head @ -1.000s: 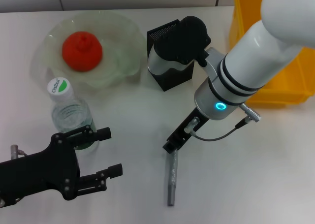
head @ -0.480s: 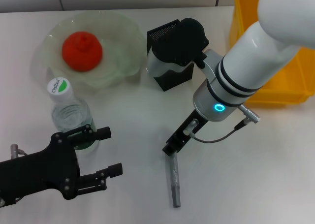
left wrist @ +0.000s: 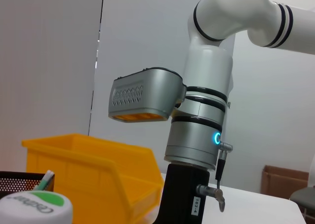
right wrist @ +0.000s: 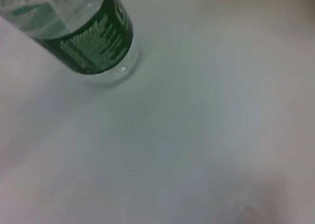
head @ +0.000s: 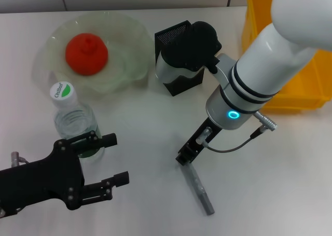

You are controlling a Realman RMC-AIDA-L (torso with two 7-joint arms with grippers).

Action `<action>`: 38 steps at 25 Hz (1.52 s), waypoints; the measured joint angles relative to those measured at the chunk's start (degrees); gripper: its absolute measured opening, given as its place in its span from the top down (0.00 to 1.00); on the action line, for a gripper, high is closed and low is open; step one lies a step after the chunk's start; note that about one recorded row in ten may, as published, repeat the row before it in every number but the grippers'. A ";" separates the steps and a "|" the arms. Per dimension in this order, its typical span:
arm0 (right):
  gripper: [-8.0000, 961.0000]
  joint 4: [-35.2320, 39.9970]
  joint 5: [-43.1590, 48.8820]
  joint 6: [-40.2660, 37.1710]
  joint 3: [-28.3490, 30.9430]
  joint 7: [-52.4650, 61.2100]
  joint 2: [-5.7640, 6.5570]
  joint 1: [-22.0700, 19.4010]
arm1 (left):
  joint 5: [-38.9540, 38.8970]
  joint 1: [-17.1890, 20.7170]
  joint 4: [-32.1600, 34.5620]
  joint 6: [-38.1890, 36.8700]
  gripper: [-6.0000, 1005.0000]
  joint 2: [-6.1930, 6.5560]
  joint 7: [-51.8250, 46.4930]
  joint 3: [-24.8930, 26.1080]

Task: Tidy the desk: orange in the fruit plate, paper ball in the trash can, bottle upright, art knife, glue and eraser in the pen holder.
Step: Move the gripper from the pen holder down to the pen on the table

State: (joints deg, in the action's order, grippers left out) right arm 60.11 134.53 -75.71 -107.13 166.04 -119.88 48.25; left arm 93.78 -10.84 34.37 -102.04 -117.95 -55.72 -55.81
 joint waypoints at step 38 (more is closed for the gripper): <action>0.81 -0.93 1.35 -2.25 -0.01 1.06 0.00 0.71 | 0.00 -0.41 0.00 0.00 0.24 0.00 -0.09 0.25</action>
State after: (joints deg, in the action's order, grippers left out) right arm 59.18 135.88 -77.96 -107.14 167.10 -119.88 48.96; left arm 93.78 -11.25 34.36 -102.03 -117.95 -55.81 -55.56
